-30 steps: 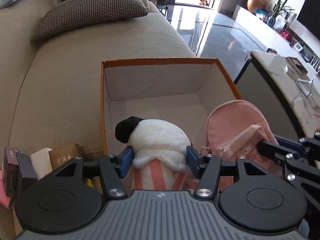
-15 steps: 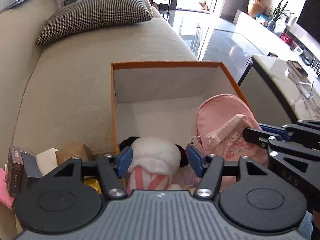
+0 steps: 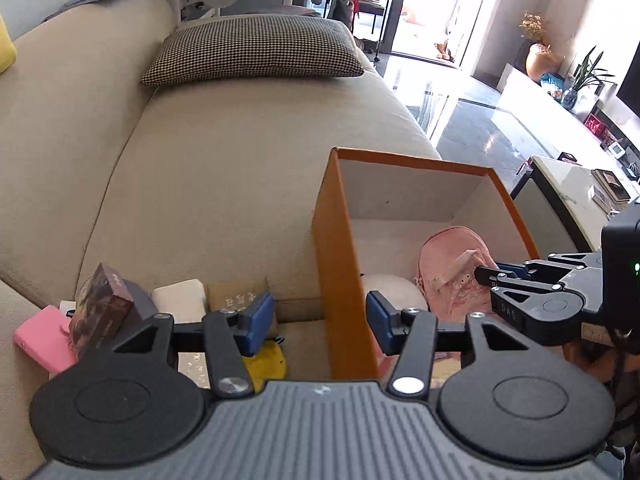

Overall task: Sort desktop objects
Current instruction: 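Withdraw both grippers from the shoebox toward the remaining items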

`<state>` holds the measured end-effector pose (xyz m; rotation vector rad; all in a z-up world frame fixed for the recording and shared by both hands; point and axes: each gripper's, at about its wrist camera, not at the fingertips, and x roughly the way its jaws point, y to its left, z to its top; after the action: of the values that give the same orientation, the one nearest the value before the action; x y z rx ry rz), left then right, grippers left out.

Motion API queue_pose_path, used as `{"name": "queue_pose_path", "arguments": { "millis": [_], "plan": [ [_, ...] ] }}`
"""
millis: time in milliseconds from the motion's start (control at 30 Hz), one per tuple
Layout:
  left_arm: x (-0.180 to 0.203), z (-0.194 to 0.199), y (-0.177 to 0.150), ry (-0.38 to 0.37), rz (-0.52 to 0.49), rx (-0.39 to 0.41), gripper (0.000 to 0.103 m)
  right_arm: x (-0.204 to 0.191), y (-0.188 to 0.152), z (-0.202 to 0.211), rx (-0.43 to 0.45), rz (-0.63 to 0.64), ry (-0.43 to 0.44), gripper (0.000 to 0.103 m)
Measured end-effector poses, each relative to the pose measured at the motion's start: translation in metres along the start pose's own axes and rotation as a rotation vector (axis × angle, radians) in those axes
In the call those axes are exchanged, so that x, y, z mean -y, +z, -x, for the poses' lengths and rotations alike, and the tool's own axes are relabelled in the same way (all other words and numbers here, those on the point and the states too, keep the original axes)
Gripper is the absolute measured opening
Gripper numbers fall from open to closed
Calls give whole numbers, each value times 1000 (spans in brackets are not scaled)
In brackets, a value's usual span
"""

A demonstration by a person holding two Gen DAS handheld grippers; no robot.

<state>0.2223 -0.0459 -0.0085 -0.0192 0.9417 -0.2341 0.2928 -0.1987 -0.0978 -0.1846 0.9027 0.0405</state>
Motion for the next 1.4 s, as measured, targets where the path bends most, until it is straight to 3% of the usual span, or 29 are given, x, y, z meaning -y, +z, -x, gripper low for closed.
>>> {"name": "queue_pose_path", "arguments": {
  "millis": [333,500,633,767,1000,1100,1200,1400],
  "plan": [
    [-26,-2,-14,-4,79,-37,60,30,17,-9,-105,-273,210,13],
    [-31,-3,-18,-13,102,-50,60,19,9,-22,-178,-238,146,13],
    [-33,-2,-22,-7,101,-51,60,21,-1,-25,-164,-231,139,12],
    [-31,0,-25,-10,105,-58,60,10,-2,-23,-138,-129,113,18],
    [-31,6,-36,-1,91,-61,61,10,-2,4,-79,-72,71,36],
    [-33,9,-41,6,90,-62,61,8,-7,25,-42,-48,50,36],
    [-34,16,-46,9,88,-44,61,4,-17,49,-4,-44,92,37],
    [-36,29,-56,6,83,-32,61,-8,-39,72,-18,-23,72,39]
  ]
}}
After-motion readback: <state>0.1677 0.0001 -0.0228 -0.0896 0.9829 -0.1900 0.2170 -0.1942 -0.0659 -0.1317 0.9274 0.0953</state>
